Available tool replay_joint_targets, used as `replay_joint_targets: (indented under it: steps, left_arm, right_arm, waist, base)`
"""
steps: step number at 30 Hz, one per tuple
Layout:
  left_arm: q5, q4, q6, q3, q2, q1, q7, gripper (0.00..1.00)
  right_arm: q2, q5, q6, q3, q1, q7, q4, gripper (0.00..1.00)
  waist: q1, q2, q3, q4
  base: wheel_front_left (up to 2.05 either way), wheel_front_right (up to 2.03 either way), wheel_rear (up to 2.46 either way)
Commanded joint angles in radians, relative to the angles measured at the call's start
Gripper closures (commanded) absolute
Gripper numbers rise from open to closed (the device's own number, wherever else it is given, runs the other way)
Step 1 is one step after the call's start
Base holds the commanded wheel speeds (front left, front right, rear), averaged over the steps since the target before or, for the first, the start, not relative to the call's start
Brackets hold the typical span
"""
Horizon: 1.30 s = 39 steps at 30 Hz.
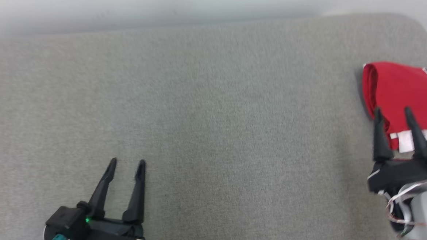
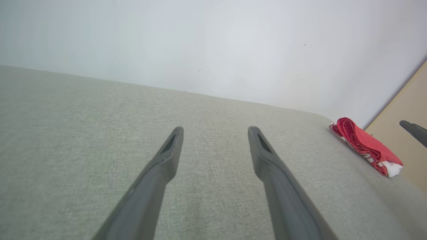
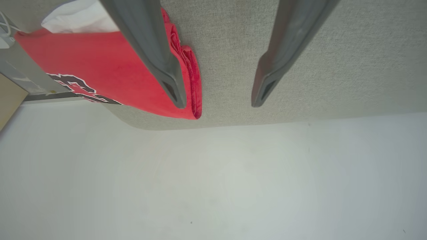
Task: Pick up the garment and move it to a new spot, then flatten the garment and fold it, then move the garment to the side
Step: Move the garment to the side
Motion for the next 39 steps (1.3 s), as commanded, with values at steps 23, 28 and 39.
replay_joint_targets:
  steps: [23,28,39]
  left_arm:
    - [0.147,0.074,-0.033,0.147,-0.001,0.171,-0.038,0.00]
    - [0.209,0.083,-0.044,0.130,-0.004,0.213,-0.039,0.00]
    - [0.208,0.083,-0.031,0.143,-0.011,0.265,-0.039,0.00]
  right_arm:
    - [0.199,-0.149,-0.001,-0.009,0.389,-0.001,-0.253,0.00]
    - [0.231,-0.153,-0.001,-0.037,0.469,-0.001,-0.294,0.00]
    - [0.247,-0.147,-0.001,-0.040,0.580,-0.001,-0.338,0.00]
  waist:
    - [0.0004,0.0002,-0.326,0.082]
    - [0.0004,0.0002,-0.347,0.083]
    - [0.0004,0.0002,-0.375,0.083]
  base:
    - [0.00,0.00,0.00]
    - [0.00,0.00,0.00]
    - [0.00,0.00,0.00]
